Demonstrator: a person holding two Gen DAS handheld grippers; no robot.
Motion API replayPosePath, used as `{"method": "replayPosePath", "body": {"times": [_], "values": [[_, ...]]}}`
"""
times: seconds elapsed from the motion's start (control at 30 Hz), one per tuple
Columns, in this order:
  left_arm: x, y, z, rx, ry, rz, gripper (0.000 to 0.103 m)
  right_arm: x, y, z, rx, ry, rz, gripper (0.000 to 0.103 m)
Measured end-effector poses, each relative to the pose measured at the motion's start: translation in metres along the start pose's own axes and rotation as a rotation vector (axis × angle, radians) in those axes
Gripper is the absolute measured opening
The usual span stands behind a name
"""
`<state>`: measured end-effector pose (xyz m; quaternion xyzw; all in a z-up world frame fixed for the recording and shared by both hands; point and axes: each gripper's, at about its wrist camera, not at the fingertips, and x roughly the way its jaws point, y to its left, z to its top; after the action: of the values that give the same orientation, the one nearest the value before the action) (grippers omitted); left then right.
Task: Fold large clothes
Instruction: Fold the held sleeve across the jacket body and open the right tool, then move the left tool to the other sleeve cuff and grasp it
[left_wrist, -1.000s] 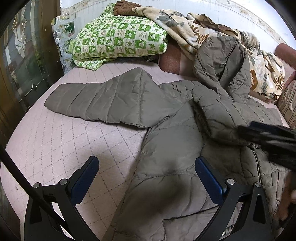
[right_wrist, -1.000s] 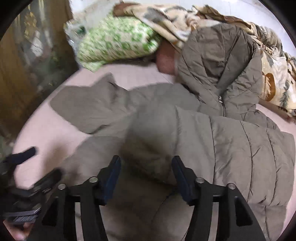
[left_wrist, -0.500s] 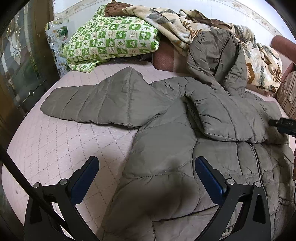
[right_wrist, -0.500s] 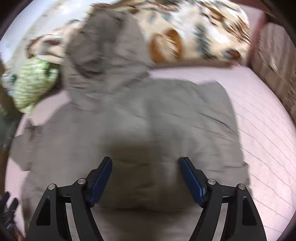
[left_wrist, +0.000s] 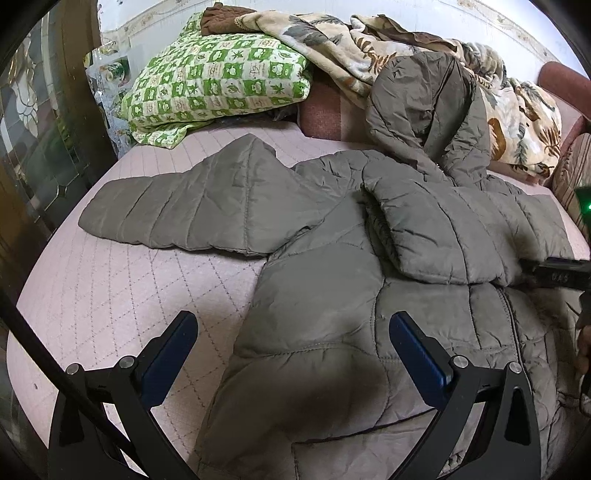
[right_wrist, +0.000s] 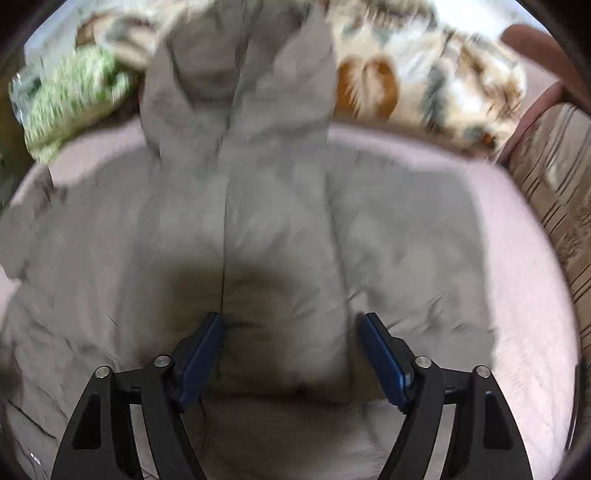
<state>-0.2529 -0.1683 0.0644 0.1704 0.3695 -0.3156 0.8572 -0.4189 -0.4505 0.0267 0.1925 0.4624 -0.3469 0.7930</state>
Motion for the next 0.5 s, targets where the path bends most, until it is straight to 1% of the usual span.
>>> {"method": "replayPosePath", "body": {"times": [0.03,0.13,0.2,0.3,0.37,0.4,0.47,0.5], "values": [[-0.002,0.001,0.0,0.001,-0.003,0.004,0.103,0.004,-0.001,-0.001,-0.002,0.013,0.004,0.084],[-0.005,0.005,0.0,-0.009,-0.006,0.007,0.103,-0.014,-0.006,-0.003,0.033,-0.001,0.051,0.084],[-0.008,0.009,0.0,-0.023,-0.006,0.003,0.103,-0.038,-0.011,-0.012,0.076,-0.031,0.14,0.084],[-0.011,0.009,0.0,-0.025,-0.009,0.0,0.103,-0.078,-0.009,-0.035,0.083,-0.103,0.218,0.084],[-0.013,0.008,-0.002,-0.017,-0.012,0.006,0.103,-0.098,-0.01,-0.051,0.085,-0.142,0.239,0.085],[-0.014,0.008,-0.003,-0.015,-0.014,0.004,0.103,-0.108,-0.013,-0.061,0.099,-0.177,0.253,0.087],[-0.016,0.008,-0.006,-0.014,-0.018,0.004,0.103,-0.116,-0.018,-0.076,0.124,-0.236,0.281,0.088],[-0.018,0.009,-0.008,-0.013,-0.022,0.007,0.103,-0.116,-0.025,-0.082,0.141,-0.248,0.288,0.088]]}}
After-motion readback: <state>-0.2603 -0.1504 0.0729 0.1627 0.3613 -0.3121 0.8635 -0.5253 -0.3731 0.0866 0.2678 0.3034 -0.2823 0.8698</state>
